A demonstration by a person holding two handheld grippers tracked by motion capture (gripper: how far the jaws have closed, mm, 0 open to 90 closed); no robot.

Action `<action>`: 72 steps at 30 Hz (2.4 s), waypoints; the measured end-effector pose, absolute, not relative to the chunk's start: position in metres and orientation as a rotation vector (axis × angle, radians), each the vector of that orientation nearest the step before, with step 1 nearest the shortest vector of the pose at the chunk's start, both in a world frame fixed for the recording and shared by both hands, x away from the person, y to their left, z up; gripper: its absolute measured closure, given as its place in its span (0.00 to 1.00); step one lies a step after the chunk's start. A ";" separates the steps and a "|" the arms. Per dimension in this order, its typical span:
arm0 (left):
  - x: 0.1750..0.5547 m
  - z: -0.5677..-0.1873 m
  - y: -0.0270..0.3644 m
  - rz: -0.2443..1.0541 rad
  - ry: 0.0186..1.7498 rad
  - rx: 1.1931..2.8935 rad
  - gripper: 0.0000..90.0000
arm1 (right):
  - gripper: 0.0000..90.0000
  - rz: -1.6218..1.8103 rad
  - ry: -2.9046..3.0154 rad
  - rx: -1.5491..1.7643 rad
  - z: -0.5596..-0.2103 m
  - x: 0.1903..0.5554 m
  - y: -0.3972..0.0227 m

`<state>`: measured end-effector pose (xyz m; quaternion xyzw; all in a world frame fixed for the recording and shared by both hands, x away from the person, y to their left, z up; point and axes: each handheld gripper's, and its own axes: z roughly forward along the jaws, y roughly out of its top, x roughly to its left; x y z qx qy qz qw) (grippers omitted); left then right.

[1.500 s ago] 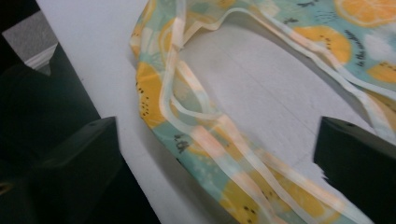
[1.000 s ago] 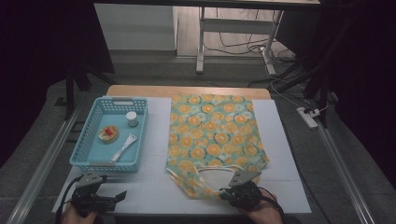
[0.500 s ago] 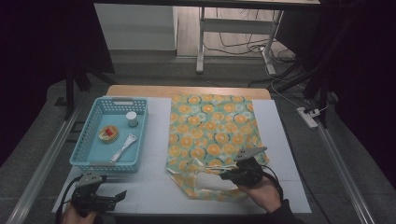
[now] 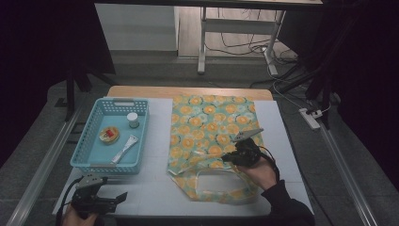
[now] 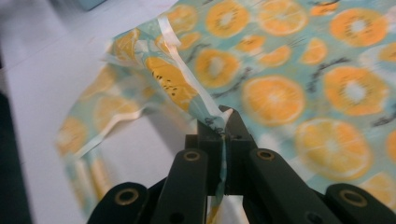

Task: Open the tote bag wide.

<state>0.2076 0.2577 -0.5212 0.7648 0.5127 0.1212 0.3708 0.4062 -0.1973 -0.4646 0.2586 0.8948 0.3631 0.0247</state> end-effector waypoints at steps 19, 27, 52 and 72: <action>0.208 -0.522 0.258 0.304 1.321 1.956 0.03 | 0.99 1.181 2.636 0.923 -0.463 0.481 -0.183; 0.208 -0.522 0.259 0.301 1.320 1.956 0.03 | 0.99 1.162 2.607 0.958 -0.466 0.511 -0.175; 0.209 -0.522 0.259 0.295 1.321 1.961 0.04 | 0.55 1.053 2.565 1.008 -0.494 0.528 -0.168; 0.209 -0.522 0.258 0.298 1.322 1.965 0.04 | 0.01 1.048 2.689 0.822 -0.474 0.459 -0.165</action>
